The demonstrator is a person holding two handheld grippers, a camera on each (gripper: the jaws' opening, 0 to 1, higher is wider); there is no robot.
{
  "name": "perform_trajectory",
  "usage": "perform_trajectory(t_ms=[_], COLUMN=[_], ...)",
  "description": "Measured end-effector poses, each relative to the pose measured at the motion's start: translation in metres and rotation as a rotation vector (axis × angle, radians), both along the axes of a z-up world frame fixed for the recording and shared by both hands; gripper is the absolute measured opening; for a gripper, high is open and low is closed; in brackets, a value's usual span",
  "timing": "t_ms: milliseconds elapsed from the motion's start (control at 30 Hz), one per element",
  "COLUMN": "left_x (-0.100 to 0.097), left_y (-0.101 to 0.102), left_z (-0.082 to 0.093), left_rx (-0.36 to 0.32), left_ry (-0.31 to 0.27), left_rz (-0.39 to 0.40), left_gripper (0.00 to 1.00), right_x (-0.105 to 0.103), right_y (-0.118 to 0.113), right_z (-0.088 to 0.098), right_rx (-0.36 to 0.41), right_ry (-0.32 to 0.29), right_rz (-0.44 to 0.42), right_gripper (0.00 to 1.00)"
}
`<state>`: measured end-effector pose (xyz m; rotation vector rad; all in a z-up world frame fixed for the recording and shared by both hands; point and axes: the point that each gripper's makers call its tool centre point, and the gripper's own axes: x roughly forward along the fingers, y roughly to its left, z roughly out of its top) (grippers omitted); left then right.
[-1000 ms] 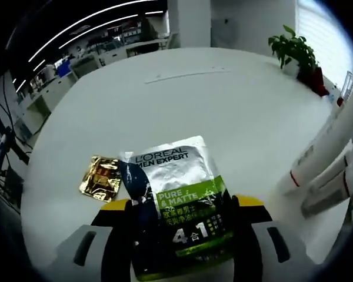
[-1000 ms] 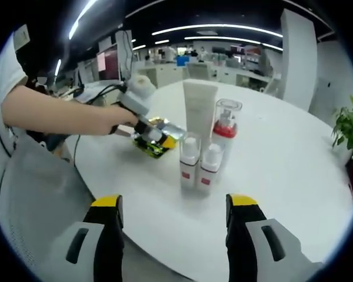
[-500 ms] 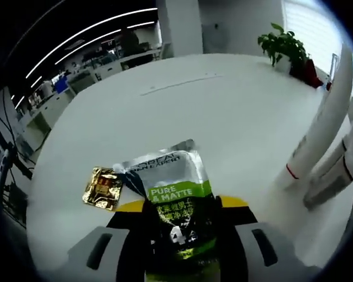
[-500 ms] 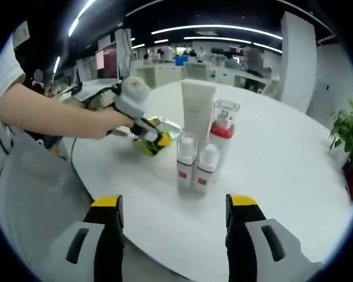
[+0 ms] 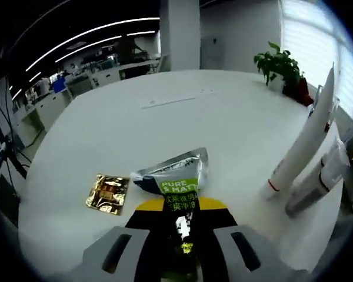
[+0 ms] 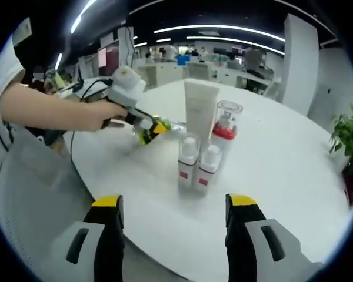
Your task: Arrange the skincare products in the storage area until every visible bottle or jar stands upright without overlapping.
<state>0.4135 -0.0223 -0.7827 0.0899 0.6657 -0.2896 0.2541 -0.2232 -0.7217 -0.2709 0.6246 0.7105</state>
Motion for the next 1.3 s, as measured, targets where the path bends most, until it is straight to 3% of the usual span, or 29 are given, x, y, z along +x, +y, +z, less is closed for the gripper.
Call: perform_trajectory(t_ms=[233,300,500,700,767,867,1000,1167,1300], left_x=[-0.028,-0.04,-0.06,-0.082,-0.095,-0.11,-0.13,-0.151,-0.167], left_y=[-0.005,-0.006,-0.012,-0.016,-0.021,-0.025,-0.032,-0.036,-0.044], left_z=[0.023,0.038,0.058,0.088,0.103,0.118,0.136,0.149,0.16], left_rx=[-0.05,-0.063,-0.101,-0.143,-0.158,-0.161,-0.192,-0.228,-0.312], left_ry=[-0.043,-0.048,-0.098,-0.155,-0.18,-0.206,-0.233,-0.243,-0.248], left_rz=[-0.058,-0.067,-0.118,-0.168,-0.21,-0.259,-0.3,-0.33,-0.352], left_gripper=[0.14,0.14,0.14,0.14,0.14,0.14,0.14,0.14,0.14], right_x=[-0.001,-0.001,-0.002,-0.003,-0.005,-0.008,-0.007,-0.017,-0.026], right_y=[0.003,0.004,0.007,0.013,0.025,0.032,0.048,0.077,0.101], right_z=[0.003,0.002,0.003,0.008,0.017,0.029,0.05,0.065,0.092], right_rx=[0.016,0.012,0.001,0.021,0.126,0.213,0.433,0.536,0.716], right_ry=[-0.004,-0.004,-0.016,-0.029,-0.026,-0.01,0.02,0.058,0.083], right_rz=[0.011,0.015,0.032,0.053,0.072,0.072,0.038,0.088,0.119], right_gripper=[0.67,0.67,0.67,0.66,0.66,0.67,0.67,0.64,0.58])
